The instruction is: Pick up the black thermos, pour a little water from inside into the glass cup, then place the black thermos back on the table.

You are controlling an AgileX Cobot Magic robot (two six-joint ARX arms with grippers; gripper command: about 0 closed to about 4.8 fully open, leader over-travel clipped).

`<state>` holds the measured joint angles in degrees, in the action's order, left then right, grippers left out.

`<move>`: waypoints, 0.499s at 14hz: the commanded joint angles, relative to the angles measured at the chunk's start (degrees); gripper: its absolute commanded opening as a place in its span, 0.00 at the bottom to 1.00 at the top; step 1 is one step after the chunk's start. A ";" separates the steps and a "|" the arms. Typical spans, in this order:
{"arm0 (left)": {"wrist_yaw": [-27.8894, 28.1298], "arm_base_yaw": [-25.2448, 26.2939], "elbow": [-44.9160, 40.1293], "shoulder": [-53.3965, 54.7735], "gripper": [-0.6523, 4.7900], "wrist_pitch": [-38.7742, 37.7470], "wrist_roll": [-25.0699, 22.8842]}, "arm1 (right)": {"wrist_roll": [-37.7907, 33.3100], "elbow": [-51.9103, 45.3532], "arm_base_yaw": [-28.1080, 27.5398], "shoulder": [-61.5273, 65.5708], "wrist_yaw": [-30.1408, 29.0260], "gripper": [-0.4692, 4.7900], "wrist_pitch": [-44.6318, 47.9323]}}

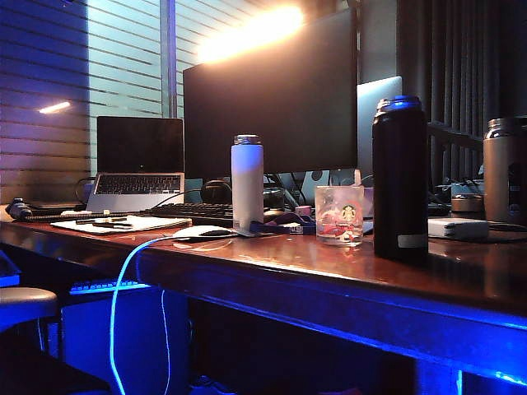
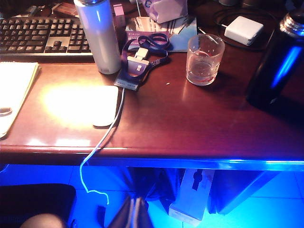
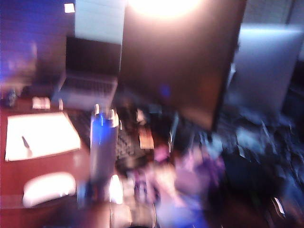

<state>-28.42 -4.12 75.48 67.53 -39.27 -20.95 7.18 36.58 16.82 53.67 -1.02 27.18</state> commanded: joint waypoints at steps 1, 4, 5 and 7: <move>-0.24 -0.07 0.17 -0.15 0.16 0.35 0.20 | 1.44 -0.07 -0.04 -9.46 4.57 0.09 -17.35; -0.24 -0.07 0.17 -0.15 0.16 0.35 0.20 | 2.01 -7.63 -0.42 -21.29 7.54 0.09 -19.12; -0.24 -0.07 0.17 -0.17 0.16 0.35 0.20 | 1.46 -12.11 -1.51 -26.36 7.52 0.09 -19.32; -0.26 -0.07 0.17 -0.17 0.16 0.33 0.20 | 1.33 -19.50 -4.50 -34.77 6.75 0.09 -20.22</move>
<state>-28.42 -4.12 75.48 67.51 -39.27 -20.93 8.80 18.24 13.15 20.73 6.26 6.96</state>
